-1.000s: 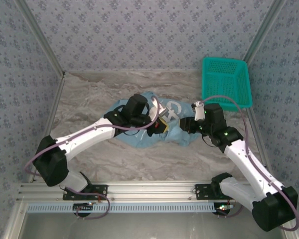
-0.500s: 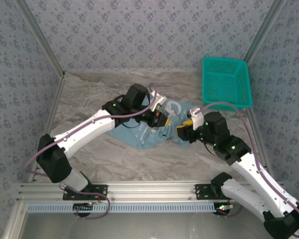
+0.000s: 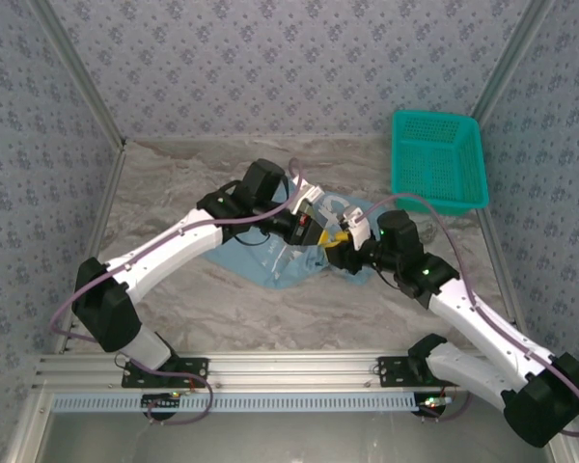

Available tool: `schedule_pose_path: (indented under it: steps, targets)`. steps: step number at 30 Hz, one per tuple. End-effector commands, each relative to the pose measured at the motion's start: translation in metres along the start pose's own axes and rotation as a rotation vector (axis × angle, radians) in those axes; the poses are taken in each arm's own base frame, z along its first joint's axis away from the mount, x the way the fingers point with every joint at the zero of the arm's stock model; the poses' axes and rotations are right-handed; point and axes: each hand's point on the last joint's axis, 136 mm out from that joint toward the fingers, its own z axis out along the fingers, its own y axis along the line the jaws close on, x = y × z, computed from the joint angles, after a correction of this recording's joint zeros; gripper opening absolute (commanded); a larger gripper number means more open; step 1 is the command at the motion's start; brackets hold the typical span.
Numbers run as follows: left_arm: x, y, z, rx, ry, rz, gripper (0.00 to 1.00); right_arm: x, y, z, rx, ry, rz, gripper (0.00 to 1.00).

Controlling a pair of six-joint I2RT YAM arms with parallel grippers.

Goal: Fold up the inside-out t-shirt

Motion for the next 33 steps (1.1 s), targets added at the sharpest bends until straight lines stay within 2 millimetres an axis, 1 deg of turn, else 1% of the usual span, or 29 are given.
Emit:
schedule_pose_path:
  steps: [1, 2, 3, 4, 5, 6, 7, 8, 10, 14, 17, 20, 25, 27, 33]
  targets:
    - [-0.026, 0.007, -0.012, -0.028, -0.095, 0.016, 0.00, -0.014, 0.006, 0.000, -0.065, -0.066, 0.062, 0.00]
    - [-0.033, 0.016, -0.016, -0.070, -0.135, 0.008, 0.01, -0.015, 0.002, -0.002, -0.060, -0.069, 0.105, 0.00]
    - [-0.040, 0.028, -0.022, -0.128, -0.185, 0.004, 0.11, -0.016, 0.000, -0.004, -0.067, -0.077, 0.158, 0.00]
    - [-0.045, 0.039, -0.028, -0.185, -0.232, 0.015, 0.22, -0.019, -0.004, -0.006, -0.065, -0.092, 0.214, 0.00]
    - [-0.047, 0.048, -0.034, -0.245, -0.269, 0.034, 0.30, -0.022, -0.008, -0.008, -0.058, -0.102, 0.274, 0.00]
    - [-0.046, 0.056, -0.039, -0.298, -0.304, 0.067, 0.37, -0.025, -0.010, -0.010, -0.066, -0.110, 0.327, 0.00]
    - [-0.043, 0.060, -0.043, -0.322, -0.337, 0.109, 0.41, -0.027, -0.014, -0.011, -0.064, -0.114, 0.385, 0.00]
    - [-0.037, 0.063, -0.044, -0.330, -0.358, 0.138, 0.44, -0.029, -0.018, -0.012, -0.064, -0.121, 0.428, 0.00]
    - [-0.021, 0.063, -0.040, -0.316, -0.381, 0.236, 0.50, -0.032, -0.026, -0.013, -0.068, -0.130, 0.517, 0.00]
    - [0.014, 0.058, -0.018, -0.335, -0.277, 0.455, 0.52, -0.030, -0.034, -0.011, -0.056, -0.110, 0.587, 0.00]
    - [0.028, 0.054, -0.003, -0.372, -0.223, 0.611, 0.54, -0.029, -0.038, -0.009, -0.052, -0.104, 0.614, 0.00]
    - [0.029, 0.057, 0.006, -0.429, -0.208, 0.684, 0.54, -0.029, -0.042, -0.009, -0.050, -0.105, 0.637, 0.00]
    - [0.037, 0.059, 0.027, -0.496, -0.164, 0.780, 0.54, -0.027, -0.046, -0.009, -0.045, -0.107, 0.657, 0.00]
    - [0.037, 0.066, 0.033, -0.532, -0.141, 0.792, 0.54, -0.028, -0.048, -0.009, -0.043, -0.113, 0.657, 0.00]
    - [0.032, 0.075, 0.038, -0.685, -0.181, 0.849, 0.56, -0.028, -0.050, -0.009, -0.045, -0.119, 0.702, 0.00]
